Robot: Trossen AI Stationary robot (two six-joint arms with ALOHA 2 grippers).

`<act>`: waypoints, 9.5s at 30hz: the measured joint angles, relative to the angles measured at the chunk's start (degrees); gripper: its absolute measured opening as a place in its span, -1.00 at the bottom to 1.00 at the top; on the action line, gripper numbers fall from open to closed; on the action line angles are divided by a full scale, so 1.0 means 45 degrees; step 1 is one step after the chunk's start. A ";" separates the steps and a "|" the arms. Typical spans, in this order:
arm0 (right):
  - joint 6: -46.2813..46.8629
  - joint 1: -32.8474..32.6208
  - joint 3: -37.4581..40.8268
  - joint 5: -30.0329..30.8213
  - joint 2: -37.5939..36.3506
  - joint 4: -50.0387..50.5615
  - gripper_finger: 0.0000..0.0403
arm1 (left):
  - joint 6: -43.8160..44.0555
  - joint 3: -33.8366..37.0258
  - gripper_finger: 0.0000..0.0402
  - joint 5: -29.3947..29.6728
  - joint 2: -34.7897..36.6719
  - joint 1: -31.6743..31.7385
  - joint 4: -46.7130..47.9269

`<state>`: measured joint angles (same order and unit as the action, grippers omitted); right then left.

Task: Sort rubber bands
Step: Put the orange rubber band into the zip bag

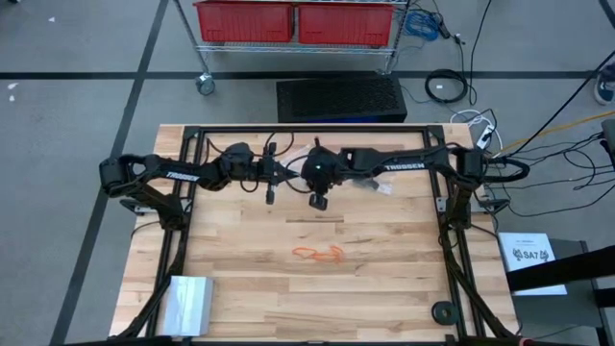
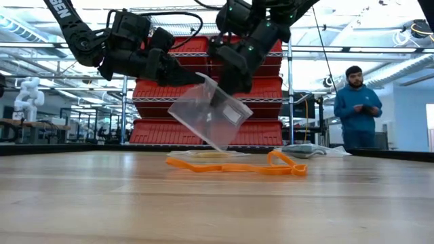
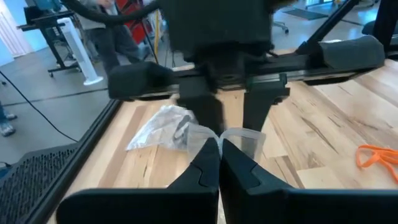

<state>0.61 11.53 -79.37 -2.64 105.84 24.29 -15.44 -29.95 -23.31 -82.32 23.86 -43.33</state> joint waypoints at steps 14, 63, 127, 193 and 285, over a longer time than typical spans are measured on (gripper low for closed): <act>0.2110 0.0061 0.0257 0.1538 0.0857 -0.1223 -0.77 | 0.0000 0.0005 -1.00 0.0001 0.0000 -0.0146 0.0092; 1.0970 -0.6387 0.1018 0.3174 0.2054 0.2818 -0.04 | -0.0073 0.0005 -1.00 -0.0005 0.0005 -0.0321 0.0777; 0.8072 -0.4893 0.1040 0.3640 0.0743 0.3289 -0.97 | -0.0423 0.0003 -0.96 -0.0107 0.0005 -0.0335 0.1083; 0.3887 -0.3099 0.0233 0.4848 -0.1807 0.1747 -1.00 | -0.0257 0.0005 -0.96 -0.0049 0.0005 -0.0345 0.1163; 0.8919 -0.5908 0.1037 0.3063 0.2020 0.2815 -0.93 | 0.0018 0.0000 -0.96 -0.0253 0.0005 -0.0476 0.0855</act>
<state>40.74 -15.06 -74.71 11.15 114.93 36.96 -15.36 -29.95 -24.45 -82.30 21.71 -39.48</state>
